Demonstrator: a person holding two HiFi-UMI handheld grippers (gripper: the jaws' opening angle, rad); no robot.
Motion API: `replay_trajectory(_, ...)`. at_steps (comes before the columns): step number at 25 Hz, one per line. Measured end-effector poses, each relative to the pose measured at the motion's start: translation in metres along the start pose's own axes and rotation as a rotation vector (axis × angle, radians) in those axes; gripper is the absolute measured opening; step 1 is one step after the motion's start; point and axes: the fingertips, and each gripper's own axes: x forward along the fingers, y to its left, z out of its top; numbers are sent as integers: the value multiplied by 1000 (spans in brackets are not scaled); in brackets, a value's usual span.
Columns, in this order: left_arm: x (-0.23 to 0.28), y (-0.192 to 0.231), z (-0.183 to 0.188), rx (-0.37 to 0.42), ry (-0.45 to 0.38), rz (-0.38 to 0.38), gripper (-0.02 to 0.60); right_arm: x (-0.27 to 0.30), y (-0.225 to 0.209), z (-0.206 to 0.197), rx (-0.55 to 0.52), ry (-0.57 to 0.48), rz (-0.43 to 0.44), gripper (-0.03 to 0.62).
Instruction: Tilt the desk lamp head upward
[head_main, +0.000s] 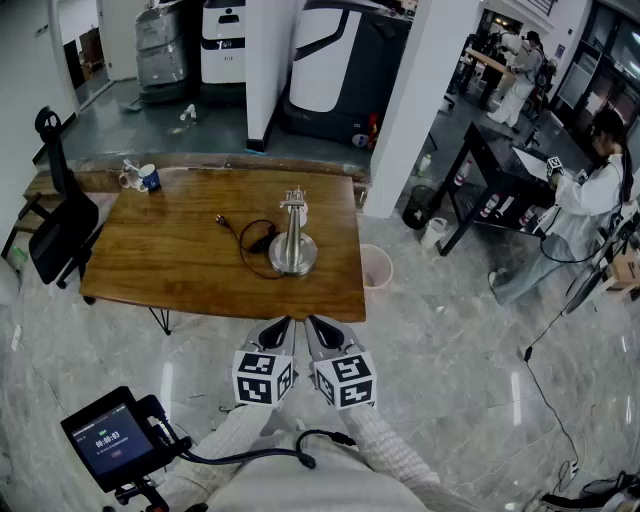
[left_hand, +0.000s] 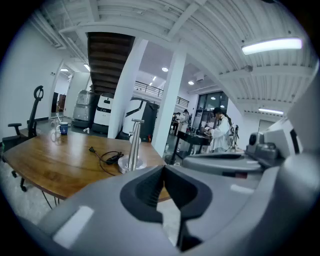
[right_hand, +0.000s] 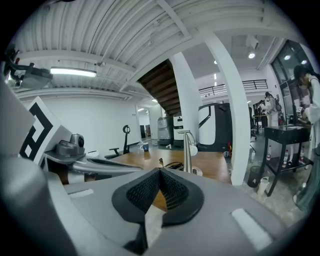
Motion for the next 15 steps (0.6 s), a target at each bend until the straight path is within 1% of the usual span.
replay_trajectory(4,5,5,4,1,-10,7,8,6,-4,0,0,-2,0,-3)
replay_trajectory(9,54,30,18,6,-10,-1,8,55,-28,12,-5,-8,6,-3)
replay_trajectory(15,61,29,39,32,-46,3,8,57,-44,31,21,-41,-4,-2)
